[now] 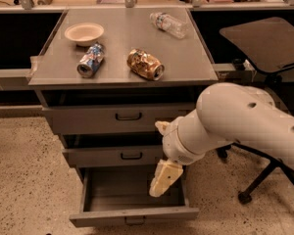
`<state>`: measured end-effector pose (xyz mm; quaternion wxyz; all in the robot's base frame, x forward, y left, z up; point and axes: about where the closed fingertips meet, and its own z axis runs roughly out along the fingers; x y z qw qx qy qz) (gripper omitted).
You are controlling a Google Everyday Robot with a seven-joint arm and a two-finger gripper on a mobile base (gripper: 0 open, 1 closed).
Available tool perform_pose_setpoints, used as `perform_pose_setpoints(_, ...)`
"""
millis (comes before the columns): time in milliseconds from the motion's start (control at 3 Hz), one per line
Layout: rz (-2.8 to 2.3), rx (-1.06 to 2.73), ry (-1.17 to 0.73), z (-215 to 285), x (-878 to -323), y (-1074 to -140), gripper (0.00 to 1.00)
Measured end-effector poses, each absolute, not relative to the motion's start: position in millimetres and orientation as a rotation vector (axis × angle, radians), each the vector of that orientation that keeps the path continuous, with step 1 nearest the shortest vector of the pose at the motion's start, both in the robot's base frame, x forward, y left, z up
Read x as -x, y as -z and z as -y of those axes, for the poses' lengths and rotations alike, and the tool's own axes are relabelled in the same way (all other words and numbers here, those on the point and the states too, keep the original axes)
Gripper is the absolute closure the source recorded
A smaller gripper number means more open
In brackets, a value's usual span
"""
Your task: Close bottom drawer
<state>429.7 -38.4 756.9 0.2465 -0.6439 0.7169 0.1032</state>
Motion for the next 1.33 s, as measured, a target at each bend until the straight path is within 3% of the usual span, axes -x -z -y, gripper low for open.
perform_pose_setpoints(1000,-1.729,1.598,-0.424,48,-452,-618,0.0)
perform_pose_setpoints(1333,-1.729,1.598,-0.424,48,-452,-618,0.0)
